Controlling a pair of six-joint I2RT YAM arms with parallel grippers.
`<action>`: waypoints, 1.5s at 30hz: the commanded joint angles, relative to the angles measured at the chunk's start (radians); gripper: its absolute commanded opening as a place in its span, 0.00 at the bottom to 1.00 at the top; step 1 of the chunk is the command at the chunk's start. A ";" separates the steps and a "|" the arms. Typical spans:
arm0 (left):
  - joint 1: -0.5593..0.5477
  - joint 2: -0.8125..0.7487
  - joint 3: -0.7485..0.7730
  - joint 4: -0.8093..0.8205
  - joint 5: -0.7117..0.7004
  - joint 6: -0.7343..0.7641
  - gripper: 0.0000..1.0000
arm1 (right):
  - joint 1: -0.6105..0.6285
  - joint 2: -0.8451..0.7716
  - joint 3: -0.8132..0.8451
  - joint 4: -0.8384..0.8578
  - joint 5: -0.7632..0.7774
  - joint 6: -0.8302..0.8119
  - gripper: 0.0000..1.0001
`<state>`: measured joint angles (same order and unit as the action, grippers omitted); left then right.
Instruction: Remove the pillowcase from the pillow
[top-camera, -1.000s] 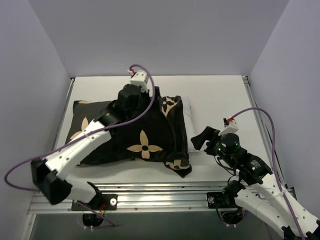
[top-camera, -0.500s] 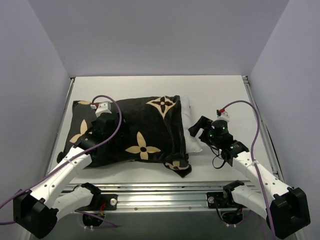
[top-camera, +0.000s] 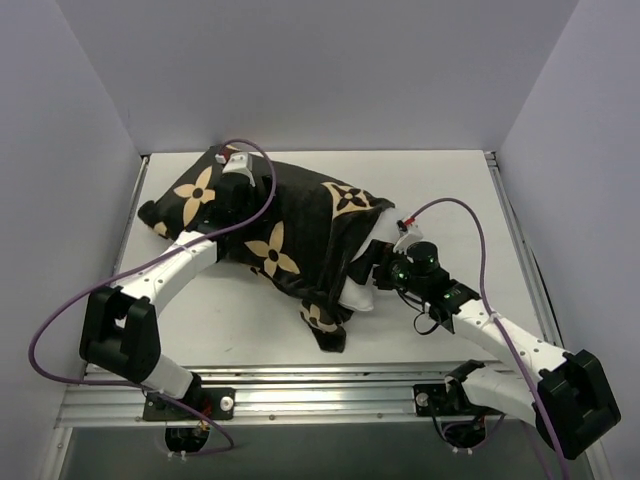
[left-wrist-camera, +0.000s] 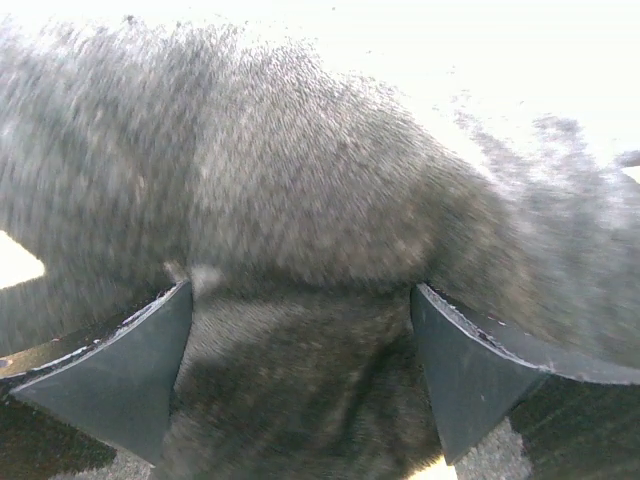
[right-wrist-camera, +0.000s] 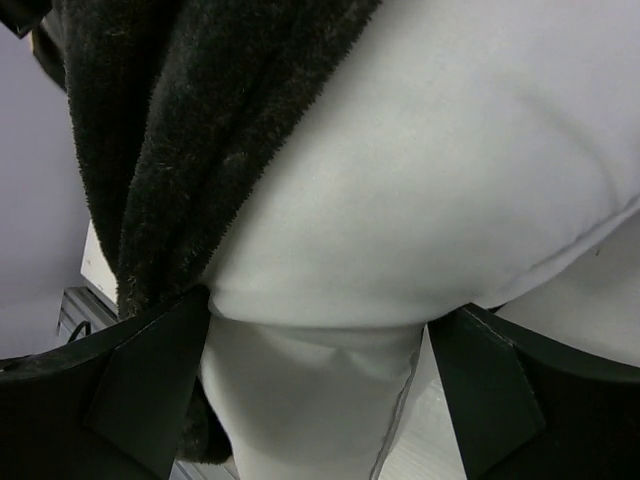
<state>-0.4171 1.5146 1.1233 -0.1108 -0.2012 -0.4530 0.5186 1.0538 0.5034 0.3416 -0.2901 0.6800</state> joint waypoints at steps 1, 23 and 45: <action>-0.037 -0.040 0.030 0.094 0.183 0.016 0.96 | 0.017 -0.009 -0.006 0.086 -0.015 0.018 0.84; -0.505 -0.473 -0.395 -0.064 0.114 -0.164 0.96 | 0.052 0.169 -0.043 0.280 -0.023 0.044 0.31; -0.531 -0.237 -0.306 -0.065 -0.205 -0.234 0.07 | 0.078 0.023 0.233 -0.038 -0.041 0.001 0.00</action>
<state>-0.9485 1.2774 0.7605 -0.1951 -0.2825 -0.6670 0.5846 1.1431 0.6491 0.2893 -0.2810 0.6930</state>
